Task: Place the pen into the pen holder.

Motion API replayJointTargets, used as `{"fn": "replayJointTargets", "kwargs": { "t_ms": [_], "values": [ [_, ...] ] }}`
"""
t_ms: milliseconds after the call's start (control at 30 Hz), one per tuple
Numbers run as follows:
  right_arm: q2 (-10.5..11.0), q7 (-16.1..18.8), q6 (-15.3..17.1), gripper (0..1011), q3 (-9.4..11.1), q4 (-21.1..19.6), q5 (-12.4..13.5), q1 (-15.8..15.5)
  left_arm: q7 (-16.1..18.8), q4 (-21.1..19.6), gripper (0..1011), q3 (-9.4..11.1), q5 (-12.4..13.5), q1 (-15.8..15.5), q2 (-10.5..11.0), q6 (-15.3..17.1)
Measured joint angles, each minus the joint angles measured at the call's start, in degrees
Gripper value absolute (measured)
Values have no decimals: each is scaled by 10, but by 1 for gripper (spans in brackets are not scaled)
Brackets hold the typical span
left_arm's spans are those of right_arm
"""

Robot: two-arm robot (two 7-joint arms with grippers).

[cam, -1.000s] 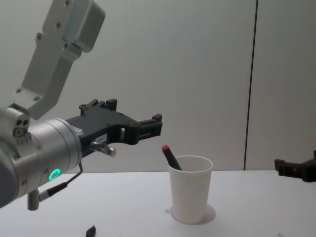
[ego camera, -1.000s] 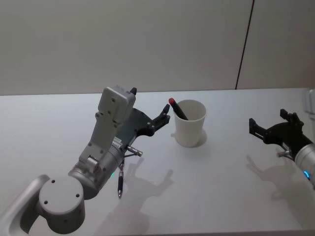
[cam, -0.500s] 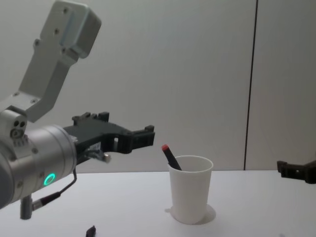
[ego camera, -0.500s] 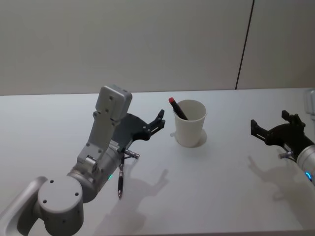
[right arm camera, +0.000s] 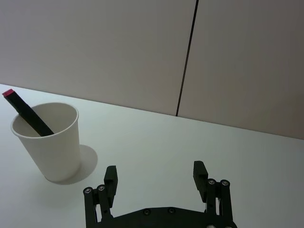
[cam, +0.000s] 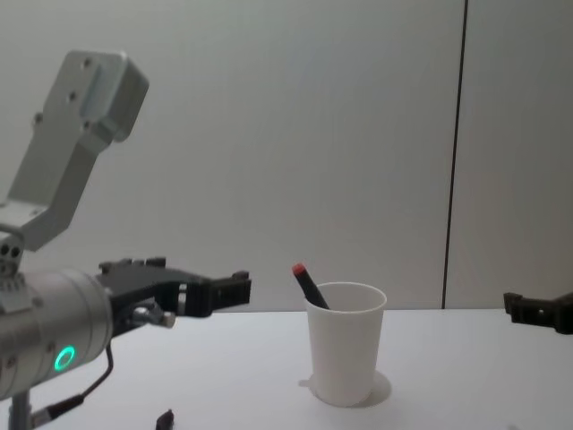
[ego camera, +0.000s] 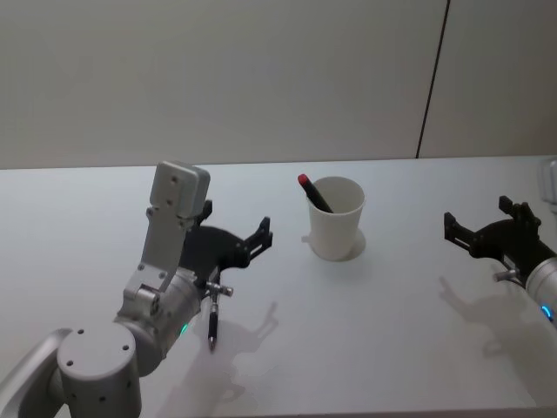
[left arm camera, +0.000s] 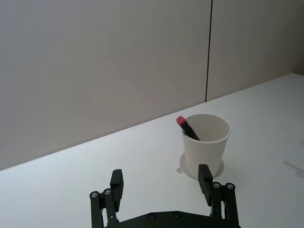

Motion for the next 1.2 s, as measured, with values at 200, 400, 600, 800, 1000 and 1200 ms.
{"fn": "replayJointTargets", "kwargs": {
  "t_ms": [200,400,600,800,1000,1200],
  "values": [
    [0,0,0,1001,0,0,0,0,9,5,1004,-4,-25,6,1,22],
    [0,0,0,1001,0,-1,0,-1,11,15,1004,-8,-43,8,0,42],
    [0,0,0,1002,0,-1,0,-1,8,28,1004,-12,-55,6,-1,72],
    [0,0,0,1001,0,-1,0,-1,-4,42,1004,-15,-57,-2,-2,110],
    [0,0,0,1001,0,-1,0,-1,-16,55,1004,-18,-54,-10,-4,144],
    [0,0,0,1002,0,-1,0,-1,-23,65,1004,-20,-52,-16,-6,167]
  ]
}}
